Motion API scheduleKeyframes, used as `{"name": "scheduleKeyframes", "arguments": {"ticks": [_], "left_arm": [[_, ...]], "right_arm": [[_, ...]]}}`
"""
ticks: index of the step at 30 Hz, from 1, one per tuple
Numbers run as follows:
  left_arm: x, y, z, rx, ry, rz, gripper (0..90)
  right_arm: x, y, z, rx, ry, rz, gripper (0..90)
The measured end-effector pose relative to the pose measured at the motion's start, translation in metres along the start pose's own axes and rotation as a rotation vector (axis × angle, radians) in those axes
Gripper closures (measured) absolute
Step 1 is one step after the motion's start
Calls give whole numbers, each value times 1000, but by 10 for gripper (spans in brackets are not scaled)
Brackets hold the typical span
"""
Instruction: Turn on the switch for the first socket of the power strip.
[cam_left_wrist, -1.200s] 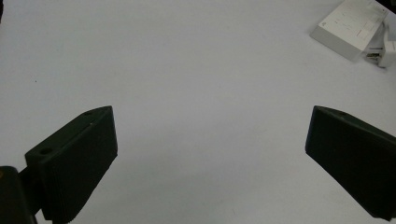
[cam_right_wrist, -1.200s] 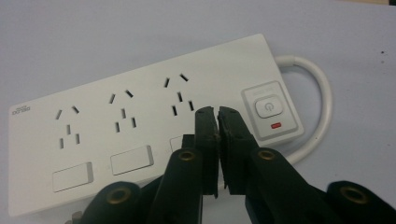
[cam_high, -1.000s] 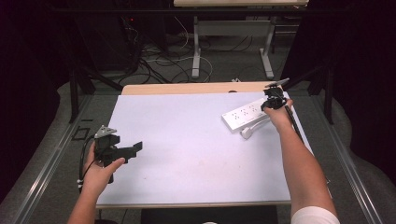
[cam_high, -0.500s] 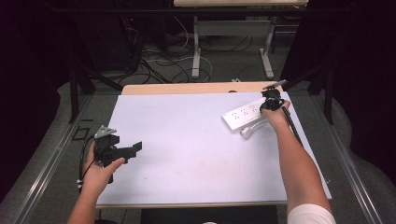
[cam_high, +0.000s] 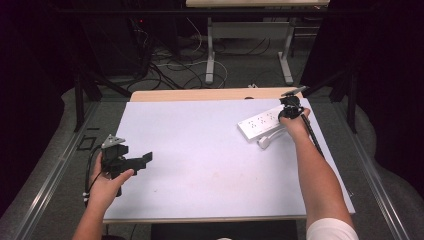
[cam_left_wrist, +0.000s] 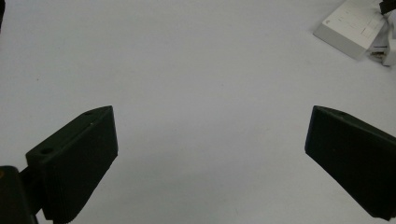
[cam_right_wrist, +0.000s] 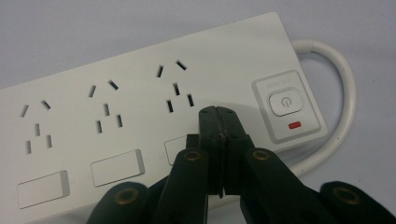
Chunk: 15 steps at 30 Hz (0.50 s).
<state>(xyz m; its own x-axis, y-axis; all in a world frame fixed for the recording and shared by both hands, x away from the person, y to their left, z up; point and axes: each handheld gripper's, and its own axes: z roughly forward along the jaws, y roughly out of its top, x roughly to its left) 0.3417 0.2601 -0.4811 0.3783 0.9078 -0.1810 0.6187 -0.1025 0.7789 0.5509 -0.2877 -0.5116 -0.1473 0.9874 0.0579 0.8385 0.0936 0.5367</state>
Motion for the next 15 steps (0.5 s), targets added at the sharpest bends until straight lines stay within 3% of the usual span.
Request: {"name": "scheduleKeyframes", "arguments": {"ticks": [9,15], "left_arm": [[0,0,1,9,2,10,25],[0,0,1,14,-1,12,25]], "right_arm": [[-2,0,0,1,12,12,900],[-1,-2,2,4,-7,8,900]]}}
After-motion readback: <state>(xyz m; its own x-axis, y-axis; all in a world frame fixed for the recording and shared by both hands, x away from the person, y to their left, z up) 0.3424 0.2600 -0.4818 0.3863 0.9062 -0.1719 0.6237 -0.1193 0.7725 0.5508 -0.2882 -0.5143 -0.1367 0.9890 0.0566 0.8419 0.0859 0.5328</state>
